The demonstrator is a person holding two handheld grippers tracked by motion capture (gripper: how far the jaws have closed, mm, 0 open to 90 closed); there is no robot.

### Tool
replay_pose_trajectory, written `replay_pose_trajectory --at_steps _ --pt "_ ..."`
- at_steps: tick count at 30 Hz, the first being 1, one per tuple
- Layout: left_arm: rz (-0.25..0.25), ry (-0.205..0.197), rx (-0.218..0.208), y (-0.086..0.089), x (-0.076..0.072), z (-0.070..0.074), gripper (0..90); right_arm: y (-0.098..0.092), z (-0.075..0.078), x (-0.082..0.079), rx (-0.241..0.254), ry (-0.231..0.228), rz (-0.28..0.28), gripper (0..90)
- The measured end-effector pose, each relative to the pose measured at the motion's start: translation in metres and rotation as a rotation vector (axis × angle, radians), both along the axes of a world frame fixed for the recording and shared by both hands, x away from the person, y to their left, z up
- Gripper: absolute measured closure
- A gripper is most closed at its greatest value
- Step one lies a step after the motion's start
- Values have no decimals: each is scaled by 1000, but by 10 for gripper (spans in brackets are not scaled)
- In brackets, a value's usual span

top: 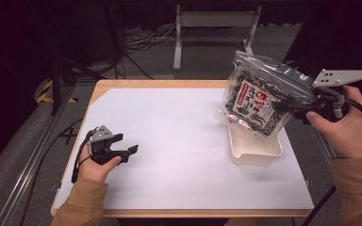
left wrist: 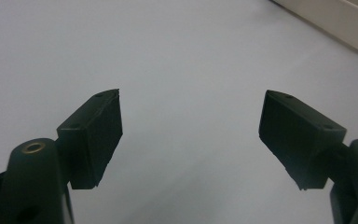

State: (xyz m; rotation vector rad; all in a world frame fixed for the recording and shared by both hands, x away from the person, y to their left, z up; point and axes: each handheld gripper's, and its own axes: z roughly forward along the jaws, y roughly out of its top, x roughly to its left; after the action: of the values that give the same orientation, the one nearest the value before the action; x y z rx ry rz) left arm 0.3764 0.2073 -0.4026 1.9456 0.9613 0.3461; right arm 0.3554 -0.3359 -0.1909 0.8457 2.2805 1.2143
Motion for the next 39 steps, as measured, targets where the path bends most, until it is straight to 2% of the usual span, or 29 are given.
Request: replay_pose_trajectory --at_steps 6,9,15,22,28,31,39 --pt "-4 -1 1 0 0 0 220 -7 0 -3 -26 -14 -36 758" --pt "-8 4 -13 0 0 -1 220 -10 -1 -4 -37 -19 -55 758" --pt "-5 7 -9 -1 0 -1 219 -13 -5 -5 -59 -16 -78 758" --pt "-20 8 -8 -3 2 -3 219 -14 -16 1 -43 7 -98 758" --pt "-22 11 -12 -3 2 -3 219 -17 -29 8 -61 61 -106 758" --pt "-22 13 -15 -5 2 -4 219 -19 -34 10 -54 88 -105 758" --pt "-24 11 -9 -5 2 -4 219 -17 -40 13 -102 93 -124 760"
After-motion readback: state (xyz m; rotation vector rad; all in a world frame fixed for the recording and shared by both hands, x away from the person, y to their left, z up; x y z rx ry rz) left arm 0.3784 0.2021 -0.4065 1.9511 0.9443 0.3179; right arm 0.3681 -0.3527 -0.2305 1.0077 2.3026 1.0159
